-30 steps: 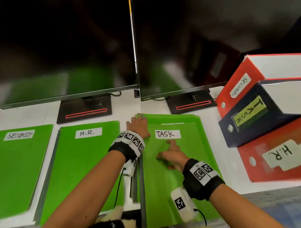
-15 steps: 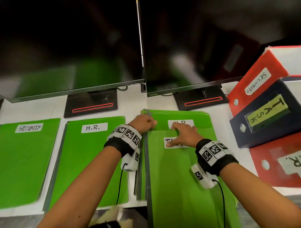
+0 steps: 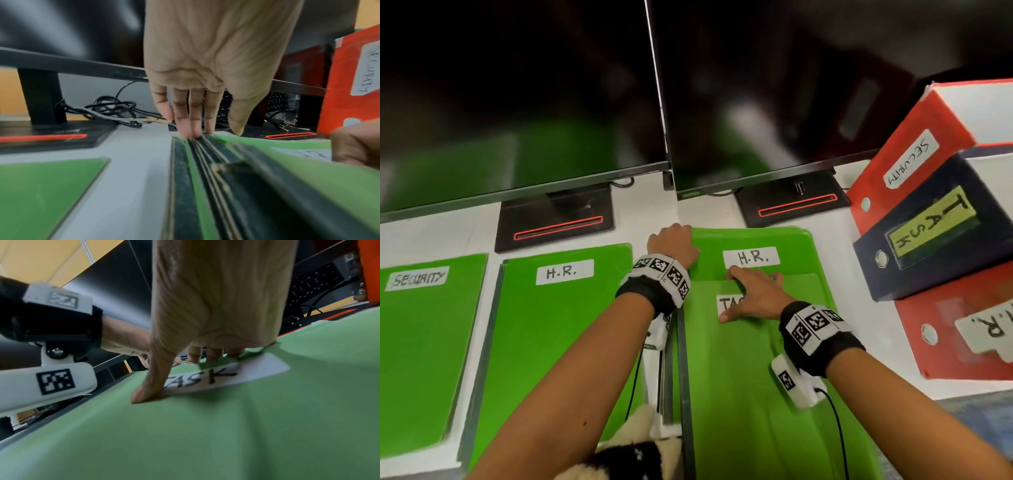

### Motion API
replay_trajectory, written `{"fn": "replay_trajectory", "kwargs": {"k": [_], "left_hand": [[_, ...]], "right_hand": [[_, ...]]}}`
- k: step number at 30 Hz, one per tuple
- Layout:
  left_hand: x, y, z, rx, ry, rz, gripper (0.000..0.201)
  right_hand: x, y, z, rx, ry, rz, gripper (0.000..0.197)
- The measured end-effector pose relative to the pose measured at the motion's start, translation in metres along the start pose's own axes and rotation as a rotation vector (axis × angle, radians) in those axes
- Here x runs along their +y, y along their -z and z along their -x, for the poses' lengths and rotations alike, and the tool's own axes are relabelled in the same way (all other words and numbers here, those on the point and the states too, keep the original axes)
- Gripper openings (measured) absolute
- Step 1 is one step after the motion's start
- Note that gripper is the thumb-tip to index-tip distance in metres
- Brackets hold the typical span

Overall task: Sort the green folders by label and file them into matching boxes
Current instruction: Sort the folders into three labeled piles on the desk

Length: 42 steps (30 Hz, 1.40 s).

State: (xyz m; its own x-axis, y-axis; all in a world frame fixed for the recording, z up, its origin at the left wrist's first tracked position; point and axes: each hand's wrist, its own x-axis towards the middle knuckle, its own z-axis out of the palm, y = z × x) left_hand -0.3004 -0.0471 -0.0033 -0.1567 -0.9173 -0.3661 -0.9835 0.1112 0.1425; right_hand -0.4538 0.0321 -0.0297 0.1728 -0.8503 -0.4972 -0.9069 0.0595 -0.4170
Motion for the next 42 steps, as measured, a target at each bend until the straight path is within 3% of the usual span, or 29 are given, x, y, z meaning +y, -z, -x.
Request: {"fn": "replay_trajectory", "kwargs": {"k": [5, 10, 16, 21, 26, 30, 36, 39, 42], "left_hand": [[0.002, 0.004, -0.009, -0.083, 0.059, 0.06, 0.054], [0.008, 0.008, -0.003, -0.286, 0.021, 0.037, 0.068], [-0.003, -0.003, 0.007, -0.358, -0.047, 0.171, 0.059], [-0.007, 0.001, 0.006, -0.12, -0.051, 0.325, 0.047], [-0.005, 0.059, 0.008, 0.248, -0.18, 0.368, 0.032], [-0.008, 0.116, 0.019, 0.47, -0.344, 0.362, 0.018], [-0.015, 0.185, 0.058, 0.807, -0.508, 0.426, 0.023], [-0.022, 0.204, 0.071, 0.915, -0.536, 0.455, 0.025], [-0.036, 0.208, 0.079, 0.991, -0.545, 0.439, 0.028]], "right_hand": [[-0.001, -0.002, 0.001, -0.024, 0.016, 0.052, 0.082], [0.001, -0.002, 0.004, -0.013, 0.024, 0.03, 0.082], [0.002, 0.001, 0.005, -0.022, 0.035, 0.011, 0.081], [-0.003, -0.005, 0.005, 0.106, 0.086, 0.104, 0.099], [-0.012, -0.004, 0.012, 0.23, 0.142, 0.205, 0.112], [-0.019, 0.003, 0.016, 0.284, 0.203, 0.184, 0.099], [-0.023, 0.007, 0.013, 0.221, 0.202, 0.082, 0.042], [-0.019, 0.018, 0.001, 0.236, 0.164, -0.011, 0.035], [-0.017, 0.037, -0.013, 0.281, 0.077, -0.096, 0.044]]}}
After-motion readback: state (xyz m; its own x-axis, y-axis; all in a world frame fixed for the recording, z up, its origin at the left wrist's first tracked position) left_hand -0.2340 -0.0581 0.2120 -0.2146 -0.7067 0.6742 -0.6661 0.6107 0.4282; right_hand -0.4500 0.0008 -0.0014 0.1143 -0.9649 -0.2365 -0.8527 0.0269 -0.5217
